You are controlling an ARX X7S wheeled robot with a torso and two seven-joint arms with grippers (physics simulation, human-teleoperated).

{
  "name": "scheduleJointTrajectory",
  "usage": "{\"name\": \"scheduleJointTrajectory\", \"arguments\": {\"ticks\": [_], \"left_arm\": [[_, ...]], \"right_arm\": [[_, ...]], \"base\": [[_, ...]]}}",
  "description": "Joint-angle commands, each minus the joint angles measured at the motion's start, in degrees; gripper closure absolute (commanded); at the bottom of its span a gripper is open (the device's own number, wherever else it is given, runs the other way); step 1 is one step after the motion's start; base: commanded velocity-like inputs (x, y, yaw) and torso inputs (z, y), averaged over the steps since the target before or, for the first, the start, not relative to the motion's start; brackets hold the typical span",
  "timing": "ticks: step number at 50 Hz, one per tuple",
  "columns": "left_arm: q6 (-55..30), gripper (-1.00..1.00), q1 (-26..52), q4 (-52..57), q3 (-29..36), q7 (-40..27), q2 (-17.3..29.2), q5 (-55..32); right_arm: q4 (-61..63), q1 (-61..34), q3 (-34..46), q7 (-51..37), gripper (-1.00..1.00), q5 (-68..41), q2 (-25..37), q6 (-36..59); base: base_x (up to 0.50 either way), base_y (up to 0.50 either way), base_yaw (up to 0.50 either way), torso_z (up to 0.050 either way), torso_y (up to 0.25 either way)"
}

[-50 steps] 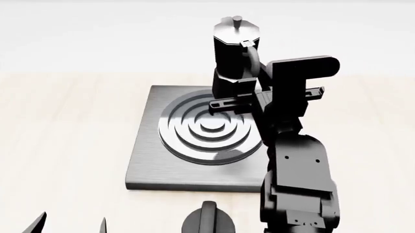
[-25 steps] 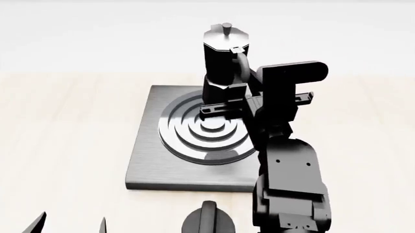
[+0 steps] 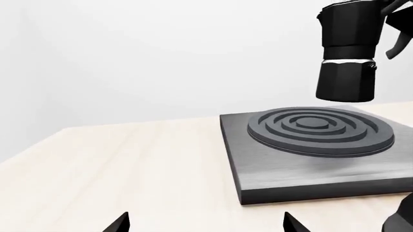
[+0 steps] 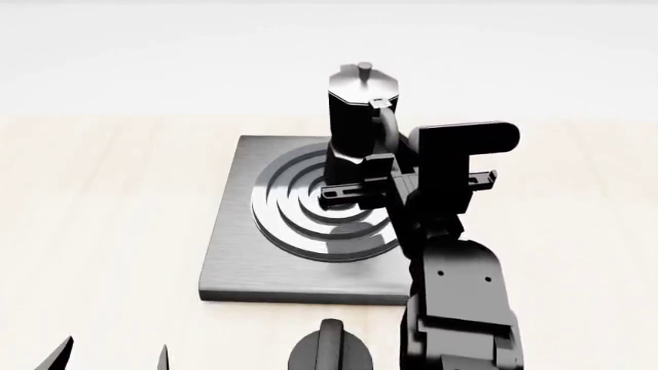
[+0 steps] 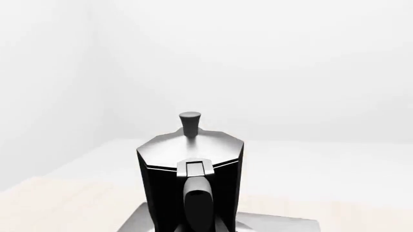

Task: Put the moka pot on the stove.

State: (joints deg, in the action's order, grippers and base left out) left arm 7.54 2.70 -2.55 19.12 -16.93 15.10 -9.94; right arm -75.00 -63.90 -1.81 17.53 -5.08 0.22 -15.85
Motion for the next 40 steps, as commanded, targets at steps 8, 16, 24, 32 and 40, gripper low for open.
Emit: {"name": "scheduleJointTrajectory", "arguments": {"ticks": [8,16,24,32,40], "left_arm": [[2.36,-1.00,0.08,-0.85,-0.02,0.28,-0.13,-0.30],[2.34,-1.00,0.11,-0.84,0.12,0.12,-0.02,-0.42],[2.36,-1.00,0.15,-0.85,0.25,0.03,0.07,-0.56],[2.31,-1.00,0.17,-0.82,0.35,-0.09,0.14,-0.82],[2.35,-1.00,0.21,-0.84,0.50,-0.25,0.25,-0.86]], "right_arm": [[0.02,0.16,1.13,-0.25,1.00,-2.37,-0.17,-0.34],[0.02,0.33,3.57,-0.51,1.00,-4.56,-0.18,-0.35],[0.02,0.80,4.70,-0.77,1.00,-5.42,-0.19,-0.18],[0.02,0.98,5.30,-1.02,1.00,-5.87,-0.18,0.15],[0.01,1.31,6.76,-1.18,1.00,-7.32,-0.20,0.15]], "base": [[0.00,0.00,0.00,0.000,0.001],[0.00,0.00,0.00,0.001,0.001],[0.00,0.00,0.00,0.000,0.001],[0.00,0.00,0.00,0.000,0.001],[0.00,0.00,0.00,0.000,0.001]]}}
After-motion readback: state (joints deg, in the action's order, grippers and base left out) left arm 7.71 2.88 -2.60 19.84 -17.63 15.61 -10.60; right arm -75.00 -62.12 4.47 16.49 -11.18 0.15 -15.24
